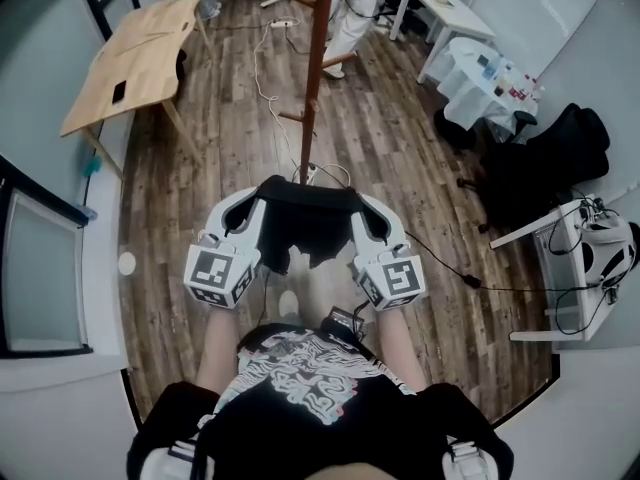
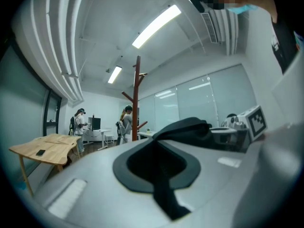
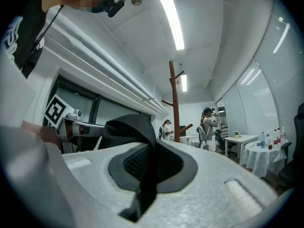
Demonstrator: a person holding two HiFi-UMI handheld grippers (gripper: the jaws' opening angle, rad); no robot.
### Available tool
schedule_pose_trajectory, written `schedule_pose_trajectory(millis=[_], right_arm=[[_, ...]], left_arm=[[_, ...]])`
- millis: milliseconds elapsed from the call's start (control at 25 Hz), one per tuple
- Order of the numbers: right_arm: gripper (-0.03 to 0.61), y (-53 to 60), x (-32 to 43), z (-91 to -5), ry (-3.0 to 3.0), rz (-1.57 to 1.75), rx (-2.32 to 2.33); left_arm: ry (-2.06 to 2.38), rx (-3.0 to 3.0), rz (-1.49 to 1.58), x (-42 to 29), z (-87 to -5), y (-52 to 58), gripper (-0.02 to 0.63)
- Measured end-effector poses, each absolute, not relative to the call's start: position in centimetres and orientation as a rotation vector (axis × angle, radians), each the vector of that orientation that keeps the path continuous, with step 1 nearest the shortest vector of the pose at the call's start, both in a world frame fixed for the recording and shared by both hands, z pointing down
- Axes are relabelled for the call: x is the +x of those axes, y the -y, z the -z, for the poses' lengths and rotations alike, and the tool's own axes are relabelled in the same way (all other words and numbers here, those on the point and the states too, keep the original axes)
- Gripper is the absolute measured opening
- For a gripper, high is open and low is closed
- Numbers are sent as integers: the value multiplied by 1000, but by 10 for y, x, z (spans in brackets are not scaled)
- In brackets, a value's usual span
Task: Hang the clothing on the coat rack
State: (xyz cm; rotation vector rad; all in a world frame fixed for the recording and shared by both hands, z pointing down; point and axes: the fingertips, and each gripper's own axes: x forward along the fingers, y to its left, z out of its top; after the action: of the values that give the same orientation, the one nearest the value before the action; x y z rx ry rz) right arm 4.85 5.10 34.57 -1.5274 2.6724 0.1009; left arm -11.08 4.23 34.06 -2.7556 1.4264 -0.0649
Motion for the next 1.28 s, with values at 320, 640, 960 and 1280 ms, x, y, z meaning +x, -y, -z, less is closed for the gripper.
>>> schedule_pose_trajectory(millis=[320,640,960,1280], right_arm=[[14,-1,36,-343,-2666,-99,-1560],[14,39,32,-347,-2619,-96,-1617],[14,66,40,-357,-2552,-63,-1696],[14,101,54,-363,-2511,30,-1755]], left_arm=[[-1405,-2790,33,-125,-343,7,0],[-1320,-2819,33,-127,-345,48,0],[-1235,-2833,82,-121,-353,82,0],[-1193,-2823,46,-109,-348,111,0]])
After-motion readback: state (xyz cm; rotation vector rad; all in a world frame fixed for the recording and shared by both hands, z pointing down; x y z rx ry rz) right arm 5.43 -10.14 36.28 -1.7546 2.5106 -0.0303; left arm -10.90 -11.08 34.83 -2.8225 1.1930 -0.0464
